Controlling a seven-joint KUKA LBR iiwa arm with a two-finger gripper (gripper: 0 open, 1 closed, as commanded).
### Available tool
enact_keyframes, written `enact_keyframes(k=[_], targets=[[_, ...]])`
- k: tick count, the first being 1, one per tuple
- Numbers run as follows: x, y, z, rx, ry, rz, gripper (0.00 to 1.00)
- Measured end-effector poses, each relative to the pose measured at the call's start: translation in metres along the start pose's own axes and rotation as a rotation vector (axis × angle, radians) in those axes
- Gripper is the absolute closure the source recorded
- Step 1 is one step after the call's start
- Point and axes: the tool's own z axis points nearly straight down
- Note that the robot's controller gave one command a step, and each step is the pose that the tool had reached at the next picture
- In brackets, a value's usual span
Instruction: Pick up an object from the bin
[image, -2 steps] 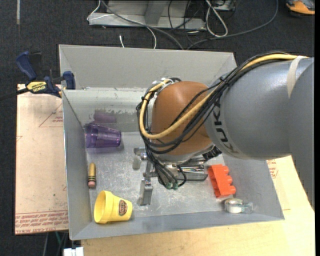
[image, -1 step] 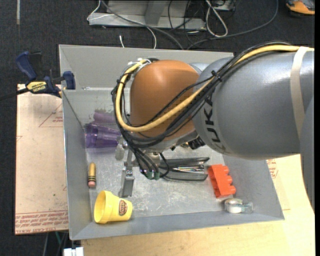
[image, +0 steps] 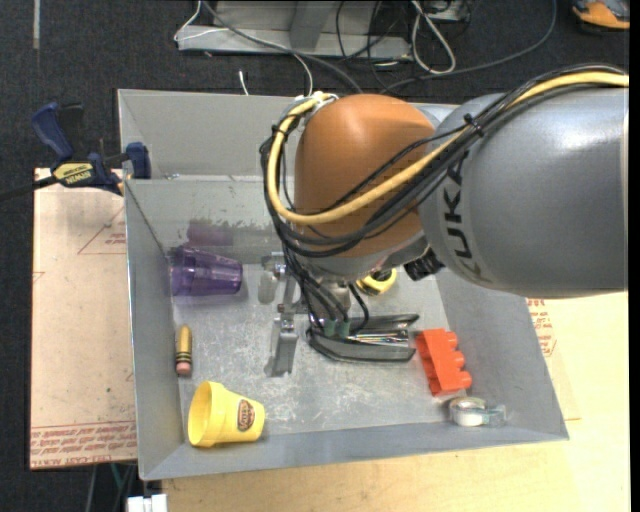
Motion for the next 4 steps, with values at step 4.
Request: enact_keyframes(k=[4], targets=[[0.016,0.052,0.058,-0.006,-0.009,-0.206,0.00]])
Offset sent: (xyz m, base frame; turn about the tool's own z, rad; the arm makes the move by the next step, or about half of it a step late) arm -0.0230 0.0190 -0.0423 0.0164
